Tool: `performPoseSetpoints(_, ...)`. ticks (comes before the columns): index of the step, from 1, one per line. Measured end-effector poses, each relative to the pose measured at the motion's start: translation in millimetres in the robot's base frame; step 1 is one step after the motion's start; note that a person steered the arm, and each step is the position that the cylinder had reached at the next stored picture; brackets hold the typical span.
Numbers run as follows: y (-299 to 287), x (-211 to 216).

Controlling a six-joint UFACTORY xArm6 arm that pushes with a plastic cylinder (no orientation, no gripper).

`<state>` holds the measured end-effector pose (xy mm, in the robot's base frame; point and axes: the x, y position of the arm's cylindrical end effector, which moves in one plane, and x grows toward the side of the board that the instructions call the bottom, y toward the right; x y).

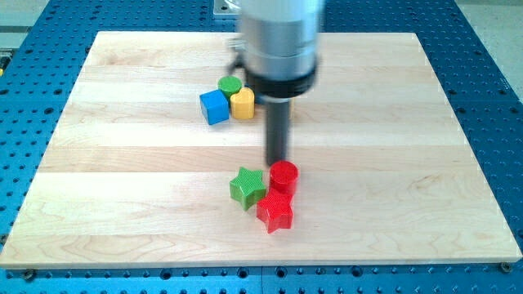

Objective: Bring the red blocks at the center left side of the board

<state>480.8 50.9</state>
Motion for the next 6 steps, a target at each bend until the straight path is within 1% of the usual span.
performPoseSetpoints(1,64.5,1.0)
performPoseSetpoints(2,60.9,104.4)
performPoseSetpoints(3,13.7,84.9)
performPoseSetpoints(4,-2.3,45.1)
performPoseSetpoints(5,-79.4,22.4)
performPoseSetpoints(6,-166.2,-19.5)
